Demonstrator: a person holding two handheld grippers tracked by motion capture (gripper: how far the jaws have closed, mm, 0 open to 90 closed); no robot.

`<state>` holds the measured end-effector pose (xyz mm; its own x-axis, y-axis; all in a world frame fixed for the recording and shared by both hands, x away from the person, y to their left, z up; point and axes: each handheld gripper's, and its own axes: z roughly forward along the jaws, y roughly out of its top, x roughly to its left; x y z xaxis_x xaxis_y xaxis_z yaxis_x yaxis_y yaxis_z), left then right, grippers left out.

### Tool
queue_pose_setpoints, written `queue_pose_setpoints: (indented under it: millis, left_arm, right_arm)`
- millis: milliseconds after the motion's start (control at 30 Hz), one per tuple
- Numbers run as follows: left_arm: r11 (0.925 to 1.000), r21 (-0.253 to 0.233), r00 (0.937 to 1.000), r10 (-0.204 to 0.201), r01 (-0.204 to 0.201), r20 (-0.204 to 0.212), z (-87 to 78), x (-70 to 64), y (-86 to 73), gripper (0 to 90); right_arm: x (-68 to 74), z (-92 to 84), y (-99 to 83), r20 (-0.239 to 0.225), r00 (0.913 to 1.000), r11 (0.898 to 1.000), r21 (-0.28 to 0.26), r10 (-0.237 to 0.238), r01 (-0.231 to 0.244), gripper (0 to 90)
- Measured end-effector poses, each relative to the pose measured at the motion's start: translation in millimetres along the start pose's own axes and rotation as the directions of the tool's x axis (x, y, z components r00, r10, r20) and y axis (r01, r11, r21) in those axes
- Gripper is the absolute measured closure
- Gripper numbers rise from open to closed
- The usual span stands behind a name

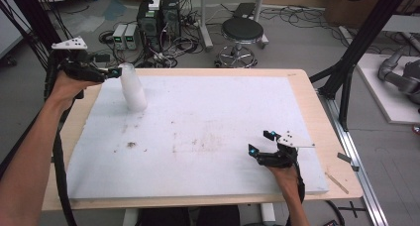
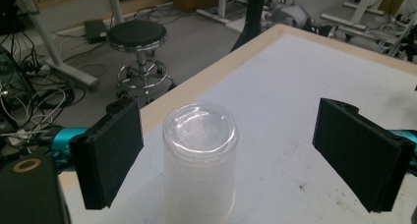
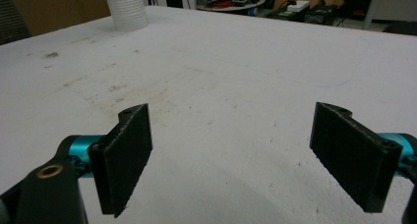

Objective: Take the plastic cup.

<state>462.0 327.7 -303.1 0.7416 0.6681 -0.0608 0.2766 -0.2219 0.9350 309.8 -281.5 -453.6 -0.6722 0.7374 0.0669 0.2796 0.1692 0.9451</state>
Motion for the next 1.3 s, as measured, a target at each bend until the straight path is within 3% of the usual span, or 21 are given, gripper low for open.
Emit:
queue_pose_setpoints:
  millis: [267, 467, 700, 1000, 1300]
  left_arm:
    - [0.9992, 0.039, 1.0, -0.006, 0.007, -0.008, 17.3, 2.9, 3.1, 11.8]
    - [0.9959, 0.091, 0.9994, -0.003, 0.006, -0.036, 29.0, 4.5, 3.9, 11.8]
    - [0.9902, 0.137, 0.9983, -0.018, 0.025, -0.055, 38.0, 7.5, -5.3, 11.8]
    - [0.9753, 0.219, 0.9975, -0.011, 0.026, -0.069, 49.9, 5.9, -15.6, 11.9]
    - [0.9704, 0.24, 0.9955, -0.006, 0.029, -0.095, 54.0, 5.0, -19.5, 12.9]
  right_arm:
    - [0.1, 0.2, 0.1, 0.002, 1.0, 1.0, 0.002, 0.0, 0.0, 15.8]
    - [-0.2, 0.1, 0.1, -0.001, 1.0, 1.0, 0.001, -0.001, 0.001, 15.8]
    - [-0.2, 0.0, 0.0, -0.005, 1.0, 1.0, -0.002, 0.002, -0.002, 15.8]
    - [-0.3, 0.1, 0.1, -0.006, 1.0, 1.0, 0.0, 0.003, -0.003, 15.8]
    - [-0.4, 0.2, 0.1, -0.006, 1.0, 1.0, 0.001, 0.002, -0.002, 15.8]
